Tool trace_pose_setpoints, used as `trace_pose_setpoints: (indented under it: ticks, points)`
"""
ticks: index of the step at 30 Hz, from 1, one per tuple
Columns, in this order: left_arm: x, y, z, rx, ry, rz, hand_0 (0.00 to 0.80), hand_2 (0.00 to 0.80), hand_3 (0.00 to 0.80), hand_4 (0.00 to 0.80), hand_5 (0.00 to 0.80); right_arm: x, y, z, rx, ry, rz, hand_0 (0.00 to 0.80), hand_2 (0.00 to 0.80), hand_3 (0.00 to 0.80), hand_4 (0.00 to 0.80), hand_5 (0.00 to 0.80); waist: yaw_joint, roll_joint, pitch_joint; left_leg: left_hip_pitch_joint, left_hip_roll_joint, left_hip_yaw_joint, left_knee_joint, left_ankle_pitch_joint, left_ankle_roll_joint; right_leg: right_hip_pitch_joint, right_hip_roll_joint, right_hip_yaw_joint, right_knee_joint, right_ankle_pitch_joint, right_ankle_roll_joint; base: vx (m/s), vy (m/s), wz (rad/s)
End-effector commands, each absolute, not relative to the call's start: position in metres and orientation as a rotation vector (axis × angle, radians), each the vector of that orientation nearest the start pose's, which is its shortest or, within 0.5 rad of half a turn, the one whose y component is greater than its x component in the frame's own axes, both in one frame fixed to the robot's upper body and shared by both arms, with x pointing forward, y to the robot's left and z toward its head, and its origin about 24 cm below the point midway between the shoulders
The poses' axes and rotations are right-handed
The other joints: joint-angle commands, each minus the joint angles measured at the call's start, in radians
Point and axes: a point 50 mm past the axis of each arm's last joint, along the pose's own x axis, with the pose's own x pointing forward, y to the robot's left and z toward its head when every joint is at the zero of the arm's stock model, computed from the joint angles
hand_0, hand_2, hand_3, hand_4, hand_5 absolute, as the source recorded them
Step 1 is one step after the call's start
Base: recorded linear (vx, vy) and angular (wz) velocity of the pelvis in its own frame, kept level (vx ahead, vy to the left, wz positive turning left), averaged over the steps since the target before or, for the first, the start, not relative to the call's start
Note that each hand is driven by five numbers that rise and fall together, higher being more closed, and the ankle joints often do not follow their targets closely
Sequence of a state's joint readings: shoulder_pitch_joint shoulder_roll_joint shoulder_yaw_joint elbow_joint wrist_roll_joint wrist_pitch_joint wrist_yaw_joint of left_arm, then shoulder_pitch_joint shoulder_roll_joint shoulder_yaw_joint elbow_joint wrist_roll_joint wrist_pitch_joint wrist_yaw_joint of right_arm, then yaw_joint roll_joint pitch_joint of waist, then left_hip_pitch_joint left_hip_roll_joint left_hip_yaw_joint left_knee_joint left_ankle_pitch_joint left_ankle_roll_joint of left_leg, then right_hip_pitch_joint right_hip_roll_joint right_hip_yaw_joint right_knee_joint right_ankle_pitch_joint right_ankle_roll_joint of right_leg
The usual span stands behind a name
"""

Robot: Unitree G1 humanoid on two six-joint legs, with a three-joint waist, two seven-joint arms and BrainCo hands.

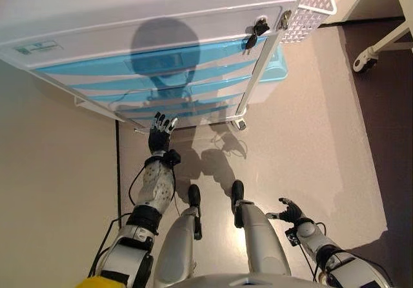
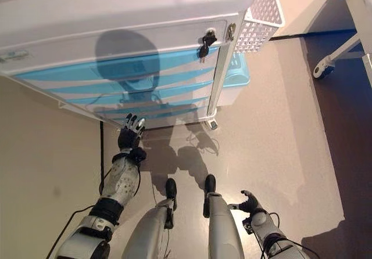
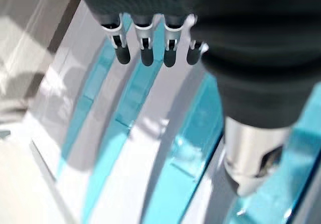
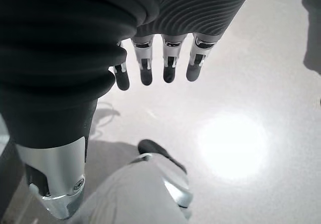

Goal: Open the drawer and pick up the medicine

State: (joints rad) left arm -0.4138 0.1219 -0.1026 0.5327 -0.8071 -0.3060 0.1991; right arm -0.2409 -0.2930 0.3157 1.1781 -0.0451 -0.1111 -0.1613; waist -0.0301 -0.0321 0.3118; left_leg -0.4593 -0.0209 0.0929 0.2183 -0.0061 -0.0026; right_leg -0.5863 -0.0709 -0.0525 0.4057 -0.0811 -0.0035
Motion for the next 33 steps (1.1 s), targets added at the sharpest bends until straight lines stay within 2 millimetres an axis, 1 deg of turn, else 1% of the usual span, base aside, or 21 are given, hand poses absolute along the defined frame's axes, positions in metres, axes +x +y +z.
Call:
trace_pose_setpoints:
  ticks: [1,2,3,4,8,10,12,14,15,16,17,18,23,24,27,33]
  points:
    - [0.329,0.167,0.082,-0.799,-0.239,0.247,0.000,0.000,0.000,0.000,0.000,0.194,-0.227,-0.120,-0.596,0.802,0.035,0.000,0.000,0.000,0.000,0.000,-0.018,-0.018,-0.065,-0.085,-0.032,-0.008,0.087,-0.047,0.058,-0.009,0.012,-0.001,-0.033,0.074,0.033,-0.025,-0.034,0.05]
    - [0.329,0.167,0.082,-0.800,-0.239,0.247,0.000,0.000,0.000,0.000,0.000,0.194,-0.227,-0.120,-0.596,0.802,0.035,0.000,0.000,0.000,0.000,0.000,-0.018,-0.017,-0.066,-0.086,-0.032,-0.008,0.088,-0.047,0.058,-0.010,0.012,-0.001,-0.033,0.074,0.033,-0.021,-0.032,0.04]
    - [0.331,0.166,0.089,-0.873,-0.270,0.253,0.000,0.000,0.000,0.000,0.000,0.196,-0.224,-0.119,-0.599,0.791,0.043,0.000,0.000,0.000,0.000,0.000,-0.022,-0.023,-0.068,-0.107,-0.028,-0.009,0.103,-0.053,0.057,-0.025,0.016,-0.003,-0.029,0.075,0.034,0.000,0.000,0.00]
    - [0.332,0.167,0.094,-0.906,-0.293,0.258,0.000,0.000,0.000,0.000,0.000,0.196,-0.224,-0.119,-0.602,0.790,0.047,0.000,0.000,0.000,0.000,0.000,-0.024,-0.026,-0.068,-0.115,-0.025,-0.010,0.108,-0.054,0.057,-0.032,0.017,-0.005,-0.028,0.076,0.034,-0.020,-0.032,0.03]
    - [0.337,0.165,0.102,-0.986,-0.316,0.244,0.000,0.000,0.000,0.000,0.000,0.197,-0.220,-0.119,-0.612,0.784,0.071,0.000,0.000,0.000,0.000,0.000,-0.028,-0.028,-0.071,-0.118,-0.023,-0.016,0.090,-0.048,0.055,-0.045,0.020,-0.009,-0.033,0.081,0.036,-0.004,-0.007,0.02]
    - [0.339,0.159,0.108,-1.067,-0.333,0.194,0.000,0.000,0.000,0.000,0.000,0.199,-0.219,-0.118,-0.621,0.775,0.087,0.000,0.000,0.000,0.000,0.000,-0.030,-0.029,-0.073,-0.116,-0.024,-0.017,0.072,-0.040,0.053,-0.048,0.019,-0.012,-0.042,0.087,0.039,0.000,0.000,0.00]
    - [0.339,0.159,0.108,-1.068,-0.333,0.194,0.000,0.000,0.000,0.000,0.000,0.199,-0.219,-0.118,-0.621,0.775,0.087,0.000,0.000,0.000,0.000,0.000,-0.030,-0.029,-0.072,-0.116,-0.024,-0.017,0.071,-0.039,0.053,-0.048,0.019,-0.012,-0.042,0.087,0.039,0.000,0.000,0.00]
    - [0.342,0.149,0.119,-1.130,-0.358,0.119,0.000,0.000,0.000,0.000,0.000,0.203,-0.219,-0.116,-0.630,0.758,0.101,0.000,0.000,0.000,0.000,0.000,-0.034,-0.033,-0.065,-0.119,-0.025,-0.020,0.065,-0.036,0.052,-0.051,0.018,-0.015,-0.044,0.091,0.041,0.041,0.002,0.00]
    - [0.343,0.147,0.120,-1.135,-0.354,0.107,0.000,0.000,0.000,0.000,0.000,0.203,-0.219,-0.116,-0.633,0.758,0.105,0.000,0.000,0.000,0.000,0.000,-0.034,-0.030,-0.069,-0.107,-0.025,-0.031,0.064,-0.064,0.047,-0.043,0.021,-0.008,-0.037,0.065,0.048,0.000,0.000,0.00]
    - [0.346,0.144,0.127,-1.151,-0.368,0.071,0.000,0.000,0.000,0.000,0.000,0.206,-0.218,-0.114,-0.637,0.748,0.111,0.000,0.000,0.000,0.000,0.000,-0.037,-0.035,-0.058,-0.123,-0.025,-0.021,0.064,-0.034,0.052,-0.054,0.017,-0.014,-0.047,0.094,0.041,0.086,0.006,-0.02]
    - [0.346,0.144,0.127,-1.151,-0.367,0.072,0.000,0.000,0.000,0.000,0.000,0.205,-0.218,-0.114,-0.637,0.750,0.111,0.000,0.000,0.000,0.000,0.000,-0.036,-0.032,-0.063,-0.111,-0.025,-0.032,0.065,-0.062,0.047,-0.045,0.021,-0.007,-0.039,0.068,0.049,0.000,0.000,0.00]
    - [0.346,0.144,0.127,-1.151,-0.367,0.072,0.000,0.000,0.000,0.000,0.000,0.205,-0.218,-0.114,-0.637,0.750,0.111,0.000,0.000,0.000,0.000,0.000,-0.036,-0.032,-0.062,-0.110,-0.025,-0.032,0.066,-0.064,0.047,-0.044,0.021,-0.007,-0.038,0.066,0.049,0.094,-0.001,0.00]
    - [0.351,0.135,0.140,-1.171,-0.385,-0.024,0.000,0.000,0.000,0.000,0.000,0.210,-0.216,-0.112,-0.643,0.732,0.138,0.000,0.000,0.000,0.000,0.000,-0.040,-0.040,-0.051,-0.112,-0.026,-0.032,0.059,-0.058,0.045,-0.046,0.024,-0.009,-0.047,0.078,0.052,0.000,0.000,0.00]
    - [0.351,0.135,0.140,-1.171,-0.385,-0.025,0.000,0.000,0.000,0.000,0.000,0.210,-0.216,-0.112,-0.643,0.732,0.138,0.000,0.000,0.000,0.000,0.000,-0.040,-0.040,-0.051,-0.112,-0.026,-0.032,0.059,-0.058,0.045,-0.046,0.024,-0.009,-0.047,0.078,0.052,0.000,0.000,0.00]
    - [0.351,0.130,0.149,-1.149,-0.399,-0.110,0.000,0.000,0.000,0.000,0.000,0.208,-0.216,-0.112,-0.650,0.735,0.158,0.000,0.000,0.000,0.000,0.000,-0.043,-0.044,-0.045,-0.108,-0.027,-0.031,0.047,-0.053,0.044,-0.043,0.024,-0.013,-0.059,0.085,0.057,0.000,0.000,0.00]
    - [0.353,0.132,0.157,-1.078,-0.426,-0.161,0.000,0.000,0.000,0.000,0.000,0.207,-0.218,-0.113,-0.657,0.740,0.174,0.000,0.000,0.000,0.000,0.000,-0.042,-0.045,-0.038,-0.106,-0.028,-0.029,0.046,-0.052,0.044,-0.042,0.025,-0.010,-0.063,0.091,0.058,0.000,0.000,0.00]
